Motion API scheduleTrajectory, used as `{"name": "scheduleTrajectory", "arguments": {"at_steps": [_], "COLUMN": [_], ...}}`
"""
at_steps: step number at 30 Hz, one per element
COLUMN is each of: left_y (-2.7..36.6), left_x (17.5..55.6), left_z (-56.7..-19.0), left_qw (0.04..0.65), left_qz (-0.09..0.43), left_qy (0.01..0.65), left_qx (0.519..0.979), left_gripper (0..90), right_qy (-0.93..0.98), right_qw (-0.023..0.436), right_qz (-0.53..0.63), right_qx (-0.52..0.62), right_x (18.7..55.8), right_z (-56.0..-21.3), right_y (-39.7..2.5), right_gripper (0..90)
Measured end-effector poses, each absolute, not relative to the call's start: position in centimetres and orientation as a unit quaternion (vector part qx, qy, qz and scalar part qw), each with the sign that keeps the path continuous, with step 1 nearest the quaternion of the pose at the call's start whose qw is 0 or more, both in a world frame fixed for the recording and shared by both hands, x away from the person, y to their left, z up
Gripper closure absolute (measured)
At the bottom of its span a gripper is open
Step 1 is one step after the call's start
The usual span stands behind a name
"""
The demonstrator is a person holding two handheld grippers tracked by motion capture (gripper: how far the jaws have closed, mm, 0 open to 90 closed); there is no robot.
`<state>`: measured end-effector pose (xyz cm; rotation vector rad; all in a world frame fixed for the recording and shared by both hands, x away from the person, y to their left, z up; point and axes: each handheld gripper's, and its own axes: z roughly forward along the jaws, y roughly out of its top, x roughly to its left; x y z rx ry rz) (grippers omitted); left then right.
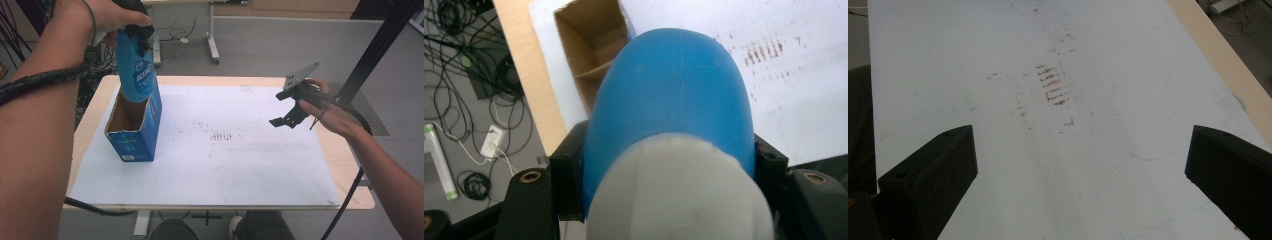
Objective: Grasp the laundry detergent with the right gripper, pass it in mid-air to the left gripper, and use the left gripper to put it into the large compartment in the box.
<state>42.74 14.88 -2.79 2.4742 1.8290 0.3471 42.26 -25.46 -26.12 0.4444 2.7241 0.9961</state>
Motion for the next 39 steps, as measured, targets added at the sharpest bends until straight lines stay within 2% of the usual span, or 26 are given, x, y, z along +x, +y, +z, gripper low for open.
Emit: {"name": "scheduleTrajectory", "arguments": {"at_steps": [13,27,39], "left_y": [18.4,21.4,22.1], "left_x": [43.6,43.9,44.0], "left_z": [-1.6,-1.3,-2.1], "left_qw": [0.045,0.068,0.062], "left_qz": [0.109,0.116,0.117], "left_qy": [0.677,0.734,0.748], "left_qx": [0.726,0.665,0.65], "left_gripper": [36.9,36.9,36.9], "right_qy": [0.923,0.925,0.927], "right_qw": [0.116,0.123,0.12], "right_qz": [0.331,0.319,0.318], "right_qx": [0.16,0.163,0.161], "right_x": [42.2,42.2,42.3], "right_z": [-25.4,-25.2,-25.5], "right_y": [-26.5,-27.2,-27.3], "right_gripper": [0.2,0.2,0.2]}}
